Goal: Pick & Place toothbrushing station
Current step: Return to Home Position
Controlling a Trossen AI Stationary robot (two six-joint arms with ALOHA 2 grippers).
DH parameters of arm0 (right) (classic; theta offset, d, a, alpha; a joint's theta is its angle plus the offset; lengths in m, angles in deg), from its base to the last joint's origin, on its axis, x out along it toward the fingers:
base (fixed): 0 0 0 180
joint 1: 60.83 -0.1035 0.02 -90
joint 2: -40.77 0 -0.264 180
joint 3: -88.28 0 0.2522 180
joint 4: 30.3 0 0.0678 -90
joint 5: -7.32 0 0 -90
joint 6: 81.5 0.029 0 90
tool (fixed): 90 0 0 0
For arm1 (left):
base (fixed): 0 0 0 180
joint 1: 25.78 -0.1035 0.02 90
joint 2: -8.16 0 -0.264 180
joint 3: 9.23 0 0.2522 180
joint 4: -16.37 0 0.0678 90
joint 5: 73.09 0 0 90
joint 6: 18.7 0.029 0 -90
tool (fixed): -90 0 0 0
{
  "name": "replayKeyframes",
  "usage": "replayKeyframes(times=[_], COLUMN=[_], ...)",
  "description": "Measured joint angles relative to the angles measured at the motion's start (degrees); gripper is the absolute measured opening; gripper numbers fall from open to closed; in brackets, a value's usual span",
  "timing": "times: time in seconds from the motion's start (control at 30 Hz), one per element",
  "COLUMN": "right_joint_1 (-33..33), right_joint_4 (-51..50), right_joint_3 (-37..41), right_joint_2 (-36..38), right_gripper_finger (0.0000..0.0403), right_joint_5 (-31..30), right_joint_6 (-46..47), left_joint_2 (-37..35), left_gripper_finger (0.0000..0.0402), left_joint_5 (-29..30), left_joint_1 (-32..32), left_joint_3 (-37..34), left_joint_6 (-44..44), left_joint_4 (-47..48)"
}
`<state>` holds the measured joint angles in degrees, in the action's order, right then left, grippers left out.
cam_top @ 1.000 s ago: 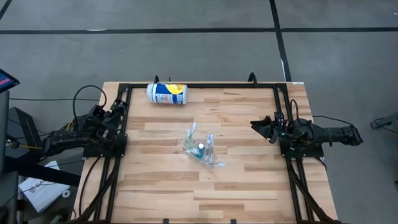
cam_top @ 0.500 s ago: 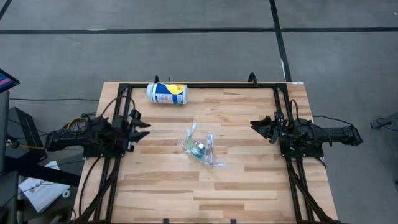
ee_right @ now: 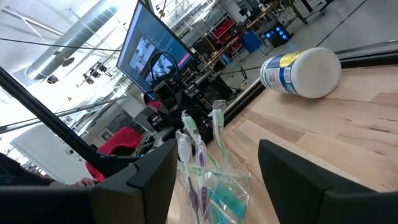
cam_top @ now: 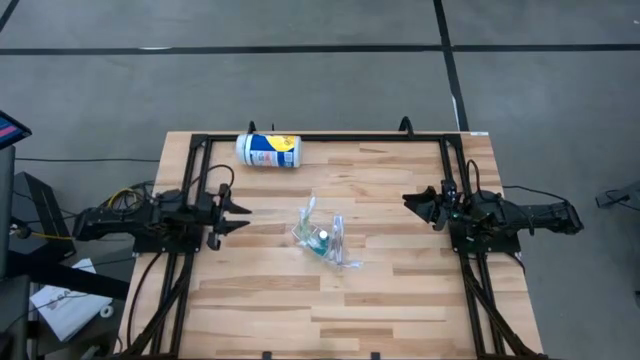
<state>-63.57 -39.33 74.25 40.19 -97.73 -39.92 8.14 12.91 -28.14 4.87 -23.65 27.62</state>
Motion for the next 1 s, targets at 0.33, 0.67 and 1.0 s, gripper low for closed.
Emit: replayKeyframes(times=[0.33,0.67,1.0], right_joint_1=[0.0,0.0,0.0], right_joint_4=[0.0,0.0,0.0], right_joint_3=[0.02,0.01,0.02], right_joint_2=[0.0,0.0,0.0], right_gripper_finger=[0.0214,0.0214,0.0214], right_joint_5=[0.0,0.01,0.0], right_joint_6=[0.0,0.0,-0.02], left_joint_2=[0.0,0.0,0.0], left_gripper_finger=[0.0136,0.0136,0.0136], left_joint_5=[-0.12,-0.12,-0.12], left_joint_1=[0.21,0.2,0.2], left_joint_3=[0.0,0.0,0.0], left_joint_6=[0.0,0.0,0.0], left_joint_4=[-1.0,-1.48,-1.59])
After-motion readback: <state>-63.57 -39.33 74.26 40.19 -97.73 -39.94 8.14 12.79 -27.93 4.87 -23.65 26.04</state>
